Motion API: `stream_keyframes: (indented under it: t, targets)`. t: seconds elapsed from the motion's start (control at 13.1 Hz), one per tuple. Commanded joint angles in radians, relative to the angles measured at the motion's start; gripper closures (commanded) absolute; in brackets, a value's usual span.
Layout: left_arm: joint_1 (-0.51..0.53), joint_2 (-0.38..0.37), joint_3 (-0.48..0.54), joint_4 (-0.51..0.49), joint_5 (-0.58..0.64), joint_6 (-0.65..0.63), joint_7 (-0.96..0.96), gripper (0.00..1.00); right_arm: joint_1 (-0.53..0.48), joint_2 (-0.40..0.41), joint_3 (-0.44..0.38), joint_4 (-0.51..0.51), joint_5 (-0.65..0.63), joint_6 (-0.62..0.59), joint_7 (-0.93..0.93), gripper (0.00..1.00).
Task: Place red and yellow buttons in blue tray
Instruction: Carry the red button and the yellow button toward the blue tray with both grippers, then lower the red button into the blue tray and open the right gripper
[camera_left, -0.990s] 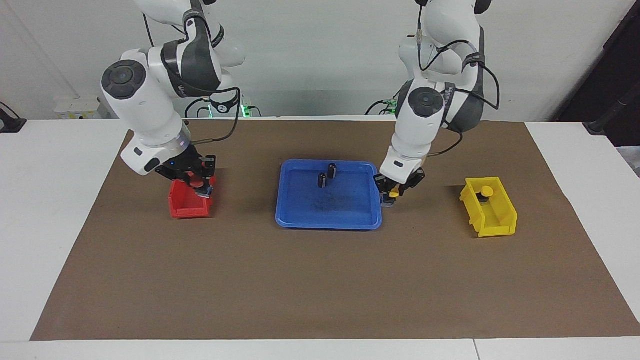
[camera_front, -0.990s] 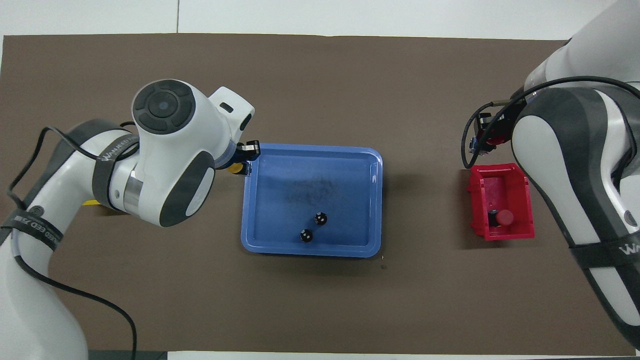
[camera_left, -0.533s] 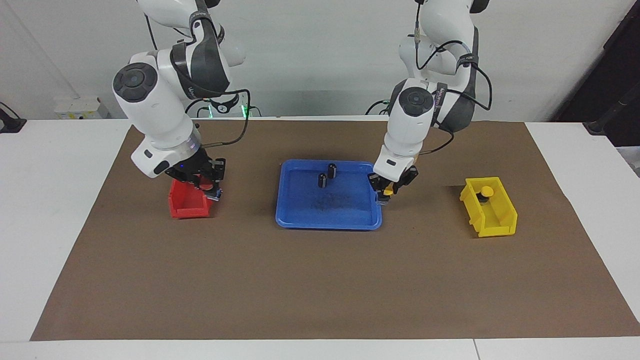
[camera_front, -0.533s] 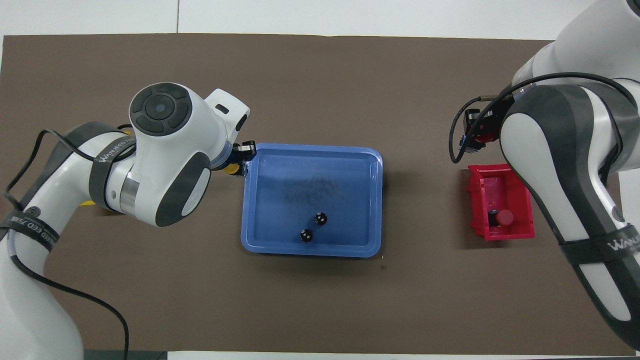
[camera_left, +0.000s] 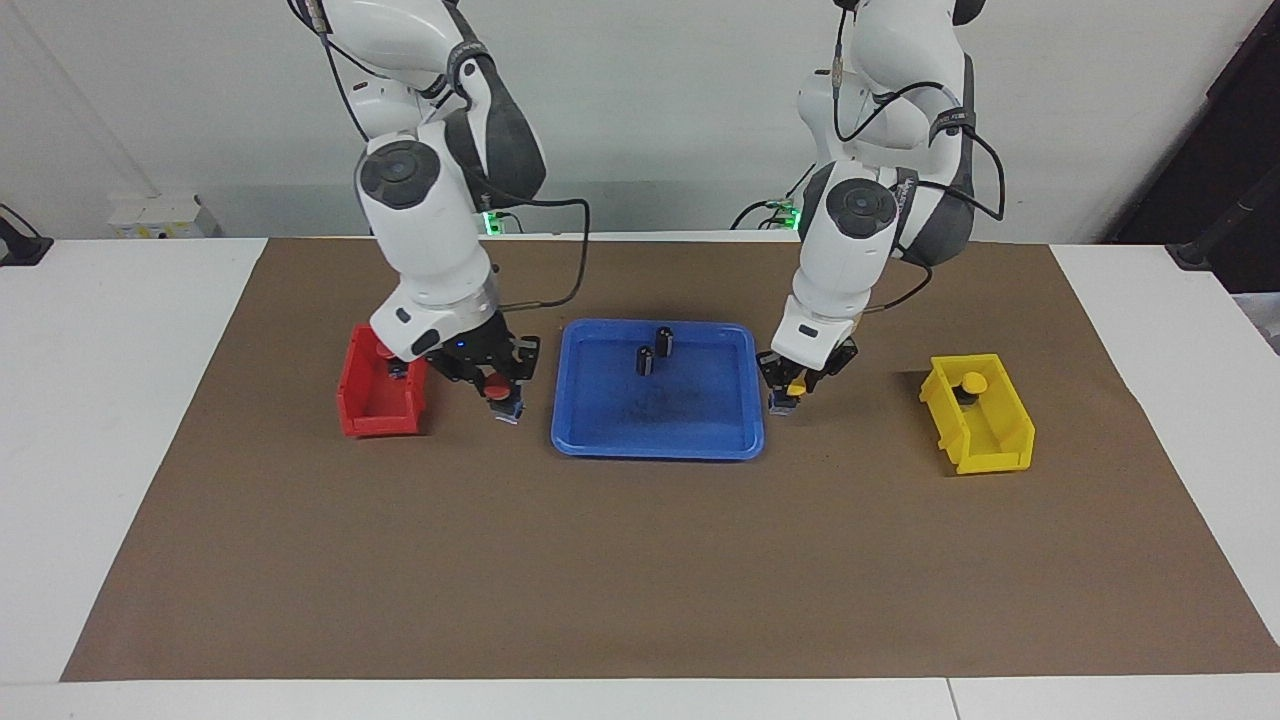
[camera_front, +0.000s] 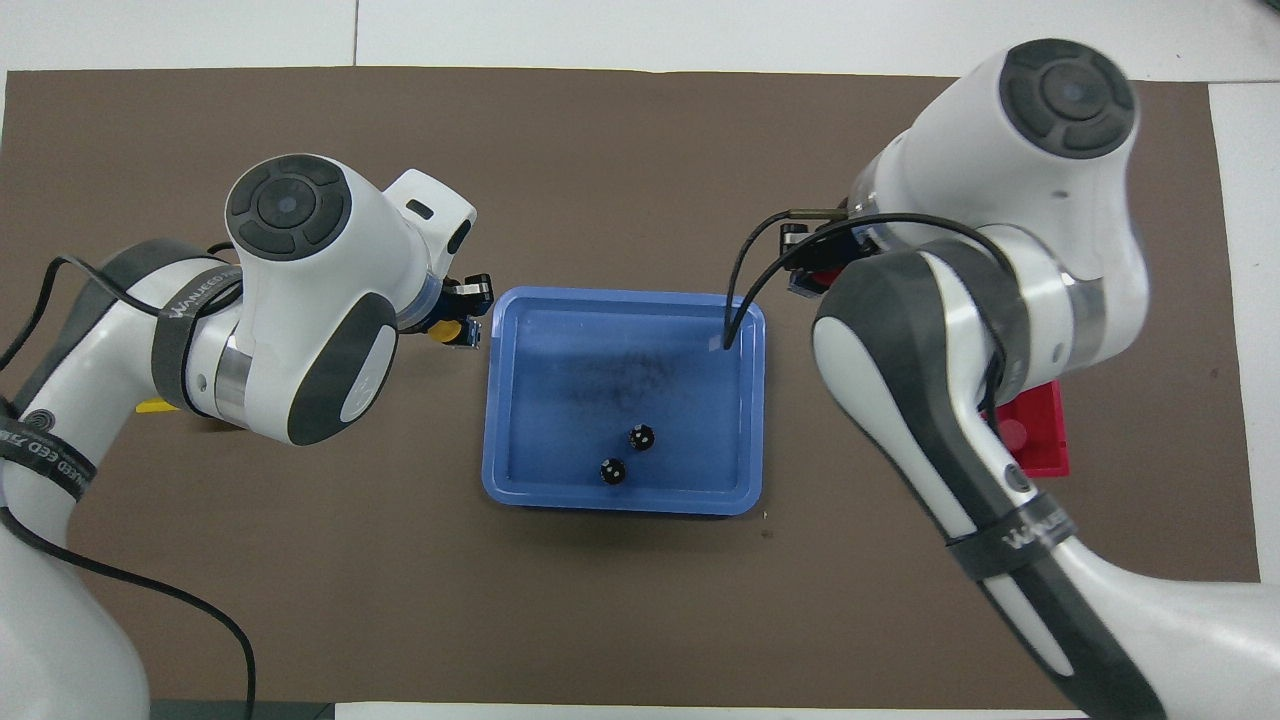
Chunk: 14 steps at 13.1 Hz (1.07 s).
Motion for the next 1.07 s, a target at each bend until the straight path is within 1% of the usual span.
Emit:
stream_keyframes:
  t: [0.0,0.15,0.23,0.38,0.53,0.61,0.69,0.76,0.84,0.91,0.99]
  targets:
    - [0.003,-0.030,0.002,-0.037,-0.016,0.019,0.024,0.99,0.087,0.046,-0.002,-0.041,0.007,0.123,0.110,0.74]
    - [0.005,-0.030,0.002,-0.037,-0.015,0.017,0.024,0.99,0.142,0.109,-0.002,-0.041,-0.007,0.190,0.173,0.74]
    - [0.005,-0.030,0.002,-0.037,-0.016,0.017,0.024,0.99,0.153,0.126,-0.002,-0.042,-0.007,0.201,0.178,0.73]
    - [0.005,-0.030,0.002,-0.037,-0.016,0.019,0.024,0.99,0.202,0.143,-0.004,-0.071,-0.009,0.247,0.216,0.73]
    - [0.005,-0.030,0.002,-0.037,-0.016,0.019,0.024,0.99,0.207,0.132,-0.002,-0.127,-0.009,0.292,0.229,0.70]
    - [0.005,-0.030,0.002,-0.037,-0.016,0.019,0.024,0.99,0.217,0.126,-0.002,-0.147,-0.007,0.304,0.244,0.60]
    - [0.005,-0.030,0.002,-0.037,-0.016,0.019,0.024,0.99,0.216,0.123,-0.004,-0.147,-0.007,0.291,0.244,0.31]
    - [0.005,-0.030,0.002,-0.037,-0.015,0.016,0.022,0.99,0.210,0.122,-0.007,-0.130,-0.009,0.263,0.243,0.19]
    - [0.005,-0.030,0.002,-0.037,-0.015,0.016,0.022,0.99,0.204,0.119,-0.013,-0.093,-0.015,0.217,0.236,0.12]
    - [0.003,-0.029,0.002,-0.036,-0.015,0.017,0.022,0.99,0.170,0.091,-0.018,-0.047,-0.024,0.142,0.232,0.10]
    - [0.003,-0.029,0.001,-0.034,-0.016,0.023,0.022,0.99,0.111,0.053,-0.015,-0.036,-0.026,0.085,0.191,0.09]
